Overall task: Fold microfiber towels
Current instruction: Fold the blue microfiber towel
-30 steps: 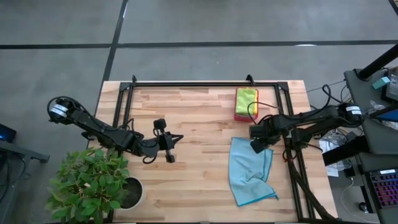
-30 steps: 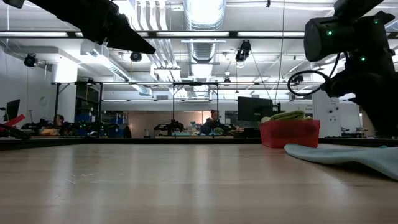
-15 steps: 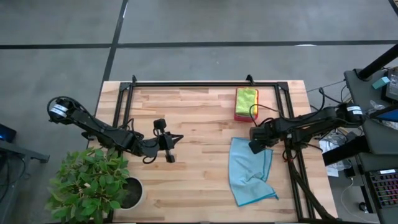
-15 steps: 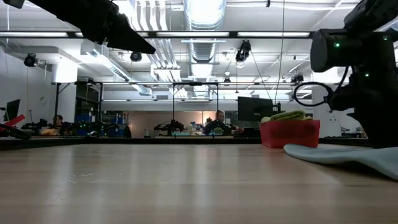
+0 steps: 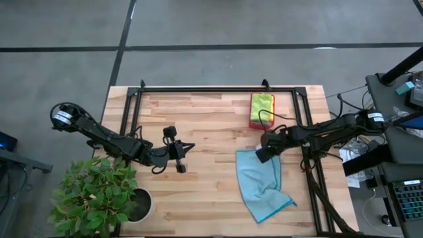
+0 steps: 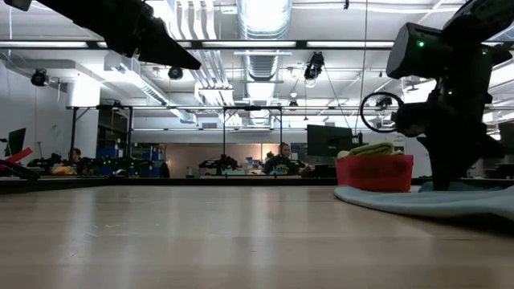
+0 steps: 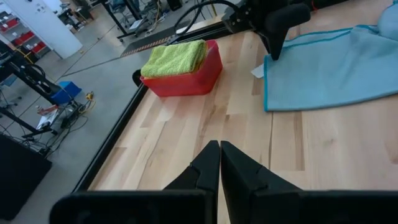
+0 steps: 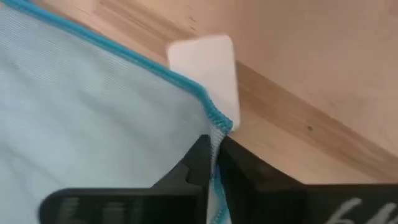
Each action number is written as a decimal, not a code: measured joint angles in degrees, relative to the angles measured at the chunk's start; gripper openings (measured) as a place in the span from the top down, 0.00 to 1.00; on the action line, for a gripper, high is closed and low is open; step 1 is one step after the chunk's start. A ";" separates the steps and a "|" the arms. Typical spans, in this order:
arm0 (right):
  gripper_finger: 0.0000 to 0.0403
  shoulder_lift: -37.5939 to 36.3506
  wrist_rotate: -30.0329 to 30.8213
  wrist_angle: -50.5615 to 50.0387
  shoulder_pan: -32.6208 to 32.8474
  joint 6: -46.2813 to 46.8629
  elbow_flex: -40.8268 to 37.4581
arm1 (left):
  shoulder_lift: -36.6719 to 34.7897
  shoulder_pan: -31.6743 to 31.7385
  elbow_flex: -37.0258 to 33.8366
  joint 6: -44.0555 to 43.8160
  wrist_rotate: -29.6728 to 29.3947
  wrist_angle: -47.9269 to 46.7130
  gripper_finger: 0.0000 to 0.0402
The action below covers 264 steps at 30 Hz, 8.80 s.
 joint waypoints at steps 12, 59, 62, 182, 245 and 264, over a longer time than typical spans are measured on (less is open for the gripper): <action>0.98 -0.02 2.69 -5.46 0.12 -17.37 14.47 | 0.00 0.00 0.00 0.00 0.00 0.10 1.00; 0.98 23.75 -11.77 -56.19 7.76 -54.91 93.67 | 11.79 3.33 3.80 6.87 15.39 34.92 0.46; 0.98 22.63 -11.58 -52.94 7.80 -54.97 93.63 | 17.02 4.77 4.56 5.30 15.39 37.20 0.46; 0.98 13.38 -3.29 -18.60 31.66 -22.17 41.37 | 25.28 -5.08 30.11 -22.48 37.81 -39.92 0.96; 0.98 12.53 -15.01 5.15 31.74 -13.43 18.91 | 31.75 -7.04 25.82 -31.03 60.32 -34.85 1.00; 0.98 1.47 4.07 -16.78 18.55 -18.72 18.91 | 18.73 3.85 26.28 -20.83 29.32 -53.16 1.00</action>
